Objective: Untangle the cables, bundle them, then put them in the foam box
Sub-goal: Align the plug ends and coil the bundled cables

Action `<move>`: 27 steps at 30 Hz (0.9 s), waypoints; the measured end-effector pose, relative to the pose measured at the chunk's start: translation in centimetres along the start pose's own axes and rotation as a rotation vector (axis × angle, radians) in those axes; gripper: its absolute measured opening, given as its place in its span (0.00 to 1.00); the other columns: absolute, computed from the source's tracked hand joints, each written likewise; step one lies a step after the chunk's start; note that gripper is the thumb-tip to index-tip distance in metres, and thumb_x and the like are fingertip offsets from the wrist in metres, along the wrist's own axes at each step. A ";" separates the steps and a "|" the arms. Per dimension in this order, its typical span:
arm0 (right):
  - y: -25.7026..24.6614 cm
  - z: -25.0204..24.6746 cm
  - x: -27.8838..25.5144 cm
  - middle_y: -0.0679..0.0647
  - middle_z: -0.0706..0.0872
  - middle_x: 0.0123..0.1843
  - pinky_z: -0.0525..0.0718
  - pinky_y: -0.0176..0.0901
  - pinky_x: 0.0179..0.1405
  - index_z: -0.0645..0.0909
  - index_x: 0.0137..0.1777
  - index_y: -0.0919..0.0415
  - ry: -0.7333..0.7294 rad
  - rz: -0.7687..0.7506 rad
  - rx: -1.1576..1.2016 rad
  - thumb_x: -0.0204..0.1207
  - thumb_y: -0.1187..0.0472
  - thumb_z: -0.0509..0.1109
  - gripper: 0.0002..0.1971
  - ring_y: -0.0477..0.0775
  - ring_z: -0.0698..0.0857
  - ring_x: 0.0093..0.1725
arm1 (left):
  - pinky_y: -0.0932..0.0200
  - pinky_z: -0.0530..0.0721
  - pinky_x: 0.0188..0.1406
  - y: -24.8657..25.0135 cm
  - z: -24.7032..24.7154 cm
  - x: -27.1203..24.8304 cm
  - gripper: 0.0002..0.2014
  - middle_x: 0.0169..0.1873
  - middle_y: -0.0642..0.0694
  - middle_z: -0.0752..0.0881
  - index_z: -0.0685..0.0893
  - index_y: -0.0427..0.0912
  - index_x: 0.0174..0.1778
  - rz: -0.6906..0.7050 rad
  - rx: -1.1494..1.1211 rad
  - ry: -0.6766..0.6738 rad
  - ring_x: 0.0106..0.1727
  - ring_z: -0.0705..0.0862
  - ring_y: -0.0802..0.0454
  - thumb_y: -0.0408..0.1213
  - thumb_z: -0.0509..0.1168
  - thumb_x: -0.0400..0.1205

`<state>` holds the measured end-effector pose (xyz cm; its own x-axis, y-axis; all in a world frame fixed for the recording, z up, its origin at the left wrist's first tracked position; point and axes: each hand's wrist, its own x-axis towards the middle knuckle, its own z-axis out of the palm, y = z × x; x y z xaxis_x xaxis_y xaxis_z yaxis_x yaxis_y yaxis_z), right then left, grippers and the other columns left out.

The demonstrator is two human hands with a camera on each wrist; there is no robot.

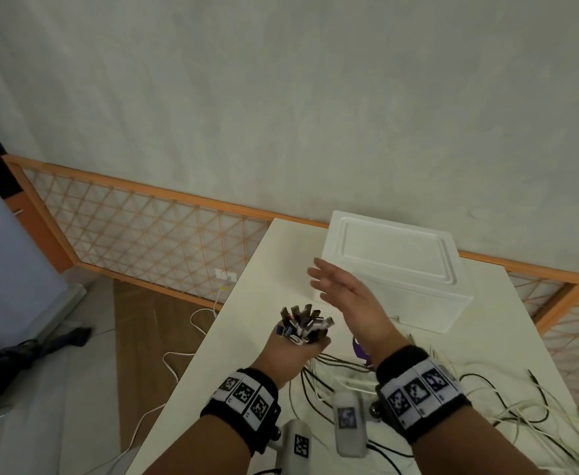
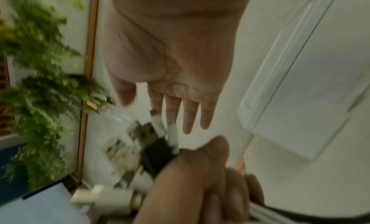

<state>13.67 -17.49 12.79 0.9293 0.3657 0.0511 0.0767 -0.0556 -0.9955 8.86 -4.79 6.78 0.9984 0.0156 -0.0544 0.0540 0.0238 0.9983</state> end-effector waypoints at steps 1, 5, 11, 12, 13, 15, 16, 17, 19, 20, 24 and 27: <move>-0.3 -0.2 0.0 0.46 0.88 0.58 0.80 0.41 0.60 0.83 0.61 0.47 0.014 0.024 -0.044 0.79 0.60 0.67 0.14 0.47 0.84 0.61 | 0.78 0.77 0.40 0.0 0.0 0.0 0.14 0.31 0.63 0.89 0.86 0.49 0.40 0.026 0.017 -0.008 0.38 0.85 0.74 0.22 0.71 0.75; -0.7 -0.2 -0.2 0.47 0.90 0.45 0.85 0.37 0.45 0.89 0.50 0.53 -0.086 0.124 -0.337 0.79 0.66 0.66 0.11 0.43 0.87 0.45 | 0.72 0.81 0.45 -0.5 0.4 0.3 0.14 0.37 0.61 0.91 0.87 0.48 0.44 0.077 0.004 -0.010 0.44 0.88 0.66 0.22 0.71 0.75; -0.4 0.0 -0.3 0.49 0.91 0.47 0.86 0.44 0.54 0.90 0.50 0.54 -0.024 0.172 -0.299 0.79 0.61 0.66 0.09 0.50 0.88 0.50 | 0.72 0.81 0.43 -0.6 0.6 0.5 0.13 0.35 0.58 0.91 0.87 0.43 0.44 0.057 -0.085 0.038 0.42 0.89 0.64 0.19 0.70 0.75; -0.5 0.2 -0.5 0.49 0.91 0.49 0.86 0.43 0.55 0.89 0.51 0.54 -0.024 0.176 -0.258 0.80 0.59 0.66 0.10 0.50 0.88 0.52 | 0.73 0.81 0.42 -0.6 0.6 0.5 0.13 0.35 0.59 0.91 0.87 0.45 0.43 0.041 -0.086 0.043 0.41 0.88 0.66 0.20 0.71 0.75; -0.6 0.4 -0.7 0.48 0.90 0.51 0.84 0.42 0.58 0.89 0.53 0.53 -0.038 0.175 -0.228 0.80 0.54 0.65 0.12 0.49 0.87 0.55 | 0.74 0.80 0.42 -0.7 0.6 0.5 0.13 0.34 0.60 0.91 0.87 0.47 0.43 0.031 -0.076 0.051 0.40 0.88 0.67 0.22 0.72 0.75; -0.3 0.8 -1.0 0.43 0.89 0.56 0.76 0.43 0.68 0.86 0.58 0.45 -0.093 0.165 -0.191 0.79 0.42 0.61 0.17 0.43 0.84 0.61 | 0.72 0.79 0.41 -1.0 0.5 0.5 0.12 0.34 0.61 0.90 0.86 0.48 0.43 0.010 -0.090 0.074 0.39 0.87 0.68 0.25 0.74 0.73; 0.0 1.1 -1.1 0.41 0.88 0.58 0.73 0.45 0.71 0.85 0.59 0.42 -0.111 0.167 -0.150 0.78 0.38 0.59 0.19 0.41 0.82 0.64 | 0.71 0.80 0.41 -0.9 0.4 0.5 0.12 0.34 0.60 0.90 0.86 0.48 0.43 0.000 -0.113 0.078 0.38 0.87 0.68 0.25 0.75 0.73; 0.2 1.5 -1.2 0.40 0.88 0.59 0.71 0.46 0.73 0.84 0.60 0.41 -0.116 0.175 -0.090 0.76 0.36 0.59 0.20 0.41 0.81 0.65 | 0.71 0.80 0.38 -1.1 0.4 0.5 0.12 0.33 0.60 0.90 0.86 0.46 0.44 -0.003 -0.124 0.075 0.36 0.87 0.68 0.25 0.75 0.73; 0.5 2.1 -1.2 0.39 0.87 0.61 0.70 0.47 0.75 0.83 0.60 0.40 -0.111 0.181 -0.010 0.74 0.36 0.60 0.20 0.40 0.80 0.67 | 0.73 0.79 0.34 -1.0 0.3 0.5 0.12 0.29 0.61 0.89 0.85 0.45 0.43 -0.012 -0.110 0.071 0.31 0.84 0.69 0.24 0.74 0.73; 0.5 2.4 -1.2 0.40 0.87 0.61 0.70 0.46 0.75 0.82 0.61 0.41 -0.112 0.175 0.011 0.74 0.37 0.62 0.19 0.40 0.80 0.67 | 0.72 0.79 0.33 -0.8 0.3 0.5 0.12 0.28 0.60 0.88 0.84 0.46 0.43 -0.021 -0.102 0.068 0.31 0.84 0.68 0.23 0.73 0.74; 0.5 3.2 -1.5 0.47 0.85 0.63 0.74 0.38 0.70 0.80 0.66 0.51 -0.155 0.118 -0.045 0.74 0.58 0.73 0.20 0.42 0.81 0.65 | 0.68 0.83 0.41 -1.0 -0.4 0.3 0.17 0.40 0.54 0.88 0.80 0.50 0.44 -0.100 -0.068 0.019 0.43 0.87 0.61 0.19 0.68 0.76; 0.7 3.0 -1.4 0.45 0.79 0.67 0.70 0.26 0.67 0.78 0.67 0.47 -0.241 -0.021 -0.334 0.63 0.65 0.74 0.30 0.35 0.76 0.66 | 0.69 0.82 0.41 -0.9 -0.9 0.4 0.14 0.45 0.52 0.83 0.77 0.55 0.43 -0.150 0.038 -0.019 0.45 0.84 0.60 0.28 0.67 0.80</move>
<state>11.29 -15.27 11.81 0.8181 0.5750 0.0118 0.2450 -0.3298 -0.9117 9.23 -3.90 5.81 0.9791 -0.0039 -0.2032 0.2032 -0.0132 0.9791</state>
